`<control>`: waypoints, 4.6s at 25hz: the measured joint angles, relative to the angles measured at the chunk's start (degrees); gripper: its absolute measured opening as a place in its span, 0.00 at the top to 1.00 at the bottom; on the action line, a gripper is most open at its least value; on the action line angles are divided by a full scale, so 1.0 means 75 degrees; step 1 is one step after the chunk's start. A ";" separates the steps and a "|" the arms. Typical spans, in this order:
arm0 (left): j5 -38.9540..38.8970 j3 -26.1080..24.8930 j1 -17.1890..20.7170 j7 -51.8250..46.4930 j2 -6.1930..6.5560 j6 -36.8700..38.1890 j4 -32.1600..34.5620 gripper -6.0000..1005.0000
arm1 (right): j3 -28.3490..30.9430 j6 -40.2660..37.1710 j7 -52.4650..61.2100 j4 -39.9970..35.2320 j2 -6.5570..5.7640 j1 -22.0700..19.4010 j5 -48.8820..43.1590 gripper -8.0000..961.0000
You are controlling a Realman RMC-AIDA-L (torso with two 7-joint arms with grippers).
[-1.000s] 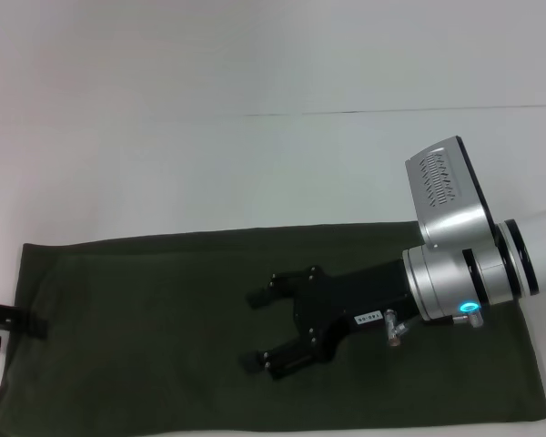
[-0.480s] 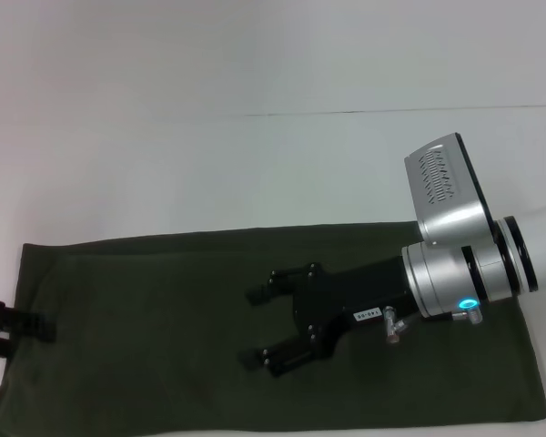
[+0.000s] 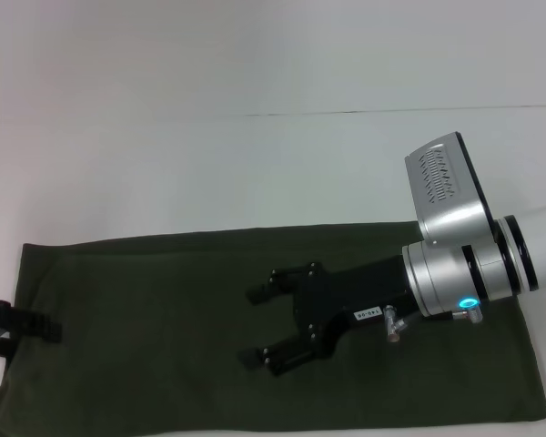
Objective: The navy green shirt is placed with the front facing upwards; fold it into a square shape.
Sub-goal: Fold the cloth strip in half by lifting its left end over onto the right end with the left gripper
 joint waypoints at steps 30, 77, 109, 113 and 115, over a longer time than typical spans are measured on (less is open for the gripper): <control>0.0086 0.0079 0.0016 -0.0156 0.0048 0.0053 0.0306 0.13 | 0.0000 -0.0016 0.0022 -0.0008 -0.0008 -0.0028 0.0000 0.02; -0.0426 0.0671 0.0008 -0.0032 -0.0091 0.0075 0.0087 0.13 | 0.0000 -0.0014 0.0094 -0.0048 -0.0011 -0.0019 0.0001 0.02; -0.0175 0.0784 0.0002 -0.0106 -0.0127 -0.0173 0.0083 0.18 | 0.0000 -0.0075 0.0097 -0.0011 -0.0011 -0.0061 0.0001 0.02; -0.0199 0.0786 -0.0050 -0.0086 -0.0132 -0.0116 -0.0030 0.19 | 0.0000 -0.0096 0.0105 -0.0017 -0.0011 -0.0060 0.0001 0.02; -0.0231 0.0789 -0.0090 -0.0053 -0.0135 -0.0041 -0.0109 0.20 | 0.0000 -0.0104 0.0106 -0.0024 -0.0011 -0.0064 0.0001 0.02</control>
